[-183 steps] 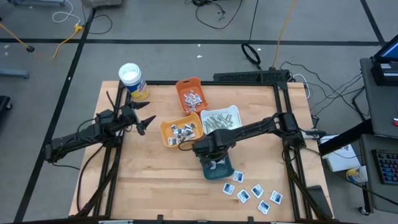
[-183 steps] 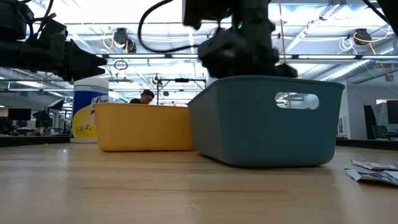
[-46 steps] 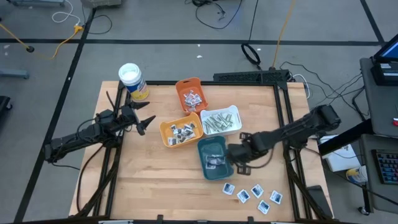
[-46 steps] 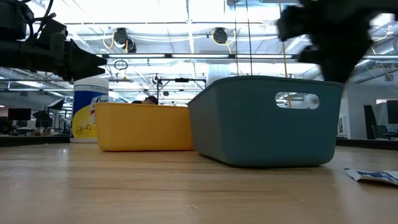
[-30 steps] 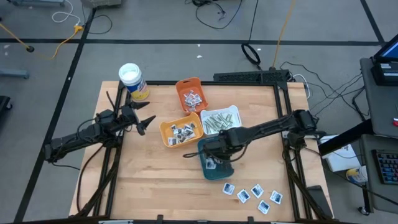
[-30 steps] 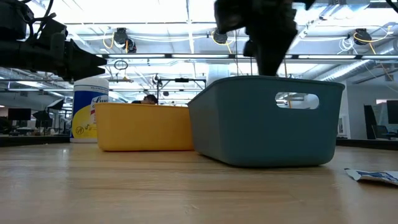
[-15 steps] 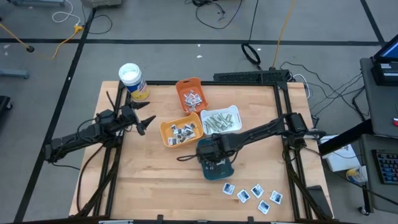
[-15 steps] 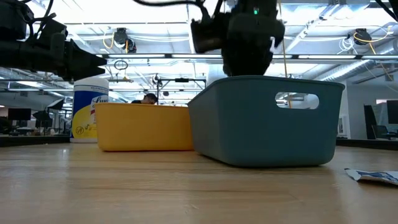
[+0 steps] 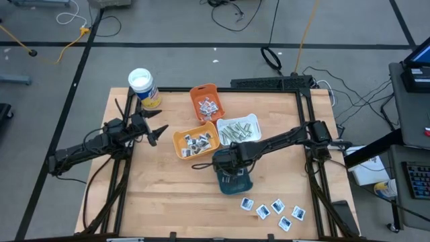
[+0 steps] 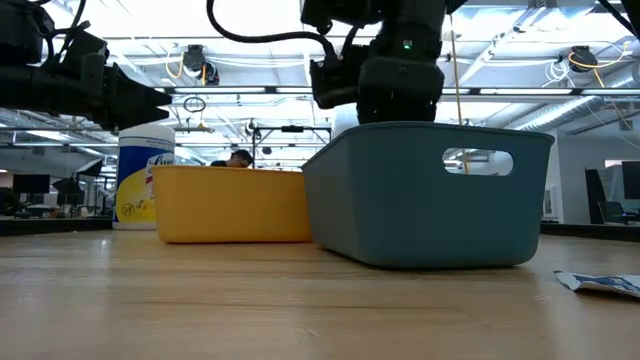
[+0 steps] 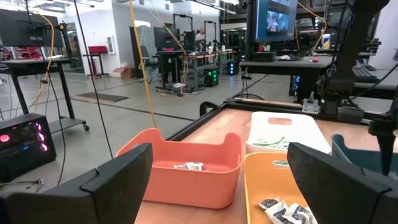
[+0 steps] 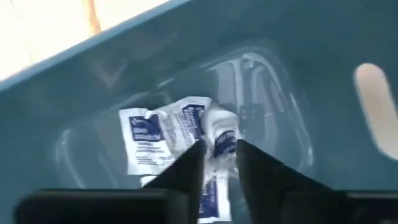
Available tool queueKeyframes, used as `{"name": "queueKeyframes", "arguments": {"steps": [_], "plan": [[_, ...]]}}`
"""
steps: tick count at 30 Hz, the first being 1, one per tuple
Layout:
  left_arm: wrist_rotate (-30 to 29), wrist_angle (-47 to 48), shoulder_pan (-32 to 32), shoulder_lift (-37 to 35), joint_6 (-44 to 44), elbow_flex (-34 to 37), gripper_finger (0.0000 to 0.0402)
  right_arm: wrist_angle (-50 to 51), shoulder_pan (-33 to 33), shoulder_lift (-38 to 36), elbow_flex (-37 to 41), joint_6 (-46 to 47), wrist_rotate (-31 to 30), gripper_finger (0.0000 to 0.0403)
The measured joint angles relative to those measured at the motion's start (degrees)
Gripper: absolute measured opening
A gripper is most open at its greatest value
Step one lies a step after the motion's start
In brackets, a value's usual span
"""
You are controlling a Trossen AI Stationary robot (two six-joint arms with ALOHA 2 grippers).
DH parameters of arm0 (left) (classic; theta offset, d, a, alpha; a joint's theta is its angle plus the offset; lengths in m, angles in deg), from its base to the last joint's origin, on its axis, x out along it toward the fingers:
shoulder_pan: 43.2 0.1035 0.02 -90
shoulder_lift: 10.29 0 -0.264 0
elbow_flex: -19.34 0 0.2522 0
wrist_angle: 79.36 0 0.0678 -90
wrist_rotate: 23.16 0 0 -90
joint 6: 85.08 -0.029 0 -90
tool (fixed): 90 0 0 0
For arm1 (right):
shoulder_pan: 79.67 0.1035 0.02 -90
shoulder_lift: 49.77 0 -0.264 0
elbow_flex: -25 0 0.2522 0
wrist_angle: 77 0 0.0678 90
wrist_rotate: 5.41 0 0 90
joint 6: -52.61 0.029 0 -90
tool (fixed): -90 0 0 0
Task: Pick & Place First Aid Supplies
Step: Put the blue alcohol pad into the blue bin
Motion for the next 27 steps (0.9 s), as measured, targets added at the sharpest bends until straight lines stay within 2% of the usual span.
{"name": "queueKeyframes", "arguments": {"steps": [5, 9, 13, 18, 23, 27], "plan": [[0.00, 0.01, 0.00, 0.00, 0.00, 0.00, 0.0379, 0.00, -0.04, 0.00, 0.00, 3.55, -0.08, 0.0183], [0.00, 0.00, -0.01, 0.00, 0.00, 0.00, 0.0379, 1.32, -0.15, -0.44, -0.04, 14.54, 0.27, 0.0226], [0.00, 0.00, -0.02, 0.00, 0.00, 0.00, 0.0379, 4.77, -0.15, -0.82, -0.11, 24.75, 2.98, 0.0229], [0.00, 0.01, -0.01, 0.00, 0.00, 0.00, 0.0379, 10.19, -0.11, -3.21, -0.13, 33.13, 4.75, 0.0216], [0.00, 0.00, 0.00, 0.00, 0.00, 0.00, 0.0379, 12.56, 0.89, -5.41, 0.12, 36.41, 2.78, 0.0208], [0.00, 0.00, -0.02, 0.00, 0.00, 0.00, 0.0379, 12.74, 2.96, -8.92, 4.13, 40.97, 3.07, 0.0208]]}}
